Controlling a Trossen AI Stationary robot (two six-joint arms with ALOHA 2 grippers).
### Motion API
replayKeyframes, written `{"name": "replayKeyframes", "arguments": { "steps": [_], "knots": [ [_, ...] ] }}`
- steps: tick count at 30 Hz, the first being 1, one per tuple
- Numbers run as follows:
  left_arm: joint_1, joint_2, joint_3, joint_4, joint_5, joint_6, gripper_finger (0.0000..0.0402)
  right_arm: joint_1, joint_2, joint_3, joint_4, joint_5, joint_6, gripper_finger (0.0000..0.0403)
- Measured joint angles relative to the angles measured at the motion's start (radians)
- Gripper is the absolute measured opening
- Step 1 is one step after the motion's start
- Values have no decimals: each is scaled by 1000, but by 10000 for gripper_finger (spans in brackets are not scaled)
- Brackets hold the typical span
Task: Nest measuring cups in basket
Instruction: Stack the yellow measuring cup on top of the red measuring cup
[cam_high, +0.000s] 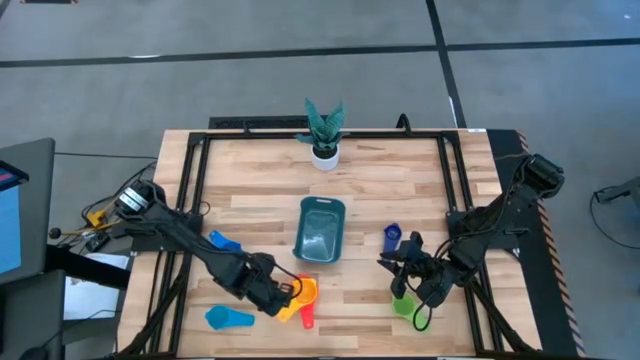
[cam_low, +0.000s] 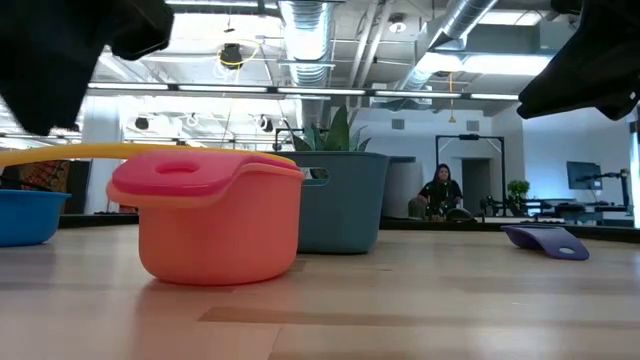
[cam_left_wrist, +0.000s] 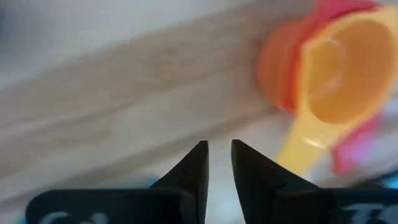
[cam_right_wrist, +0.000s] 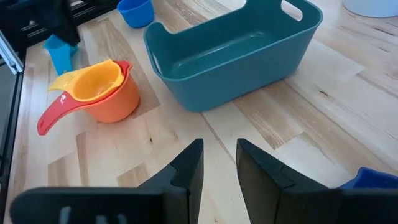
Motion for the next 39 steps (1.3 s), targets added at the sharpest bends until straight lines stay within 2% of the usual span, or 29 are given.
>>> {"name": "replayKeyframes", "arguments": {
  "steps": [4, 8, 14, 21, 24, 30, 35, 39],
  "knots": [
    [-14, 0, -1, -32, -95, 47, 40, 0, 0, 0, 0, 0, 3, 119],
    [-31, 34, -25, 58, -191, 106, 28, 0, 0, 0, 0, 0, 4, 119],
    [-58, 121, -31, 234, -114, 105, 13, 0, 0, 0, 2, 0, 4, 118],
    [-74, 130, -29, 267, -95, 79, 1, 0, 0, 0, 5, -1, 5, 118],
    [-76, 130, -29, 334, -81, 84, 0, 0, 0, 0, 6, -1, 5, 119],
    [-74, 130, -29, 493, -151, 133, 0, 0, 0, 0, 6, -1, 5, 119],
    [-73, 130, -29, 495, -174, 148, 0, 0, 0, 0, 5, -1, 5, 118],
    [-73, 127, -29, 486, -140, 148, 0, 0, 0, 0, 6, -1, 6, 119]
  ]
}}
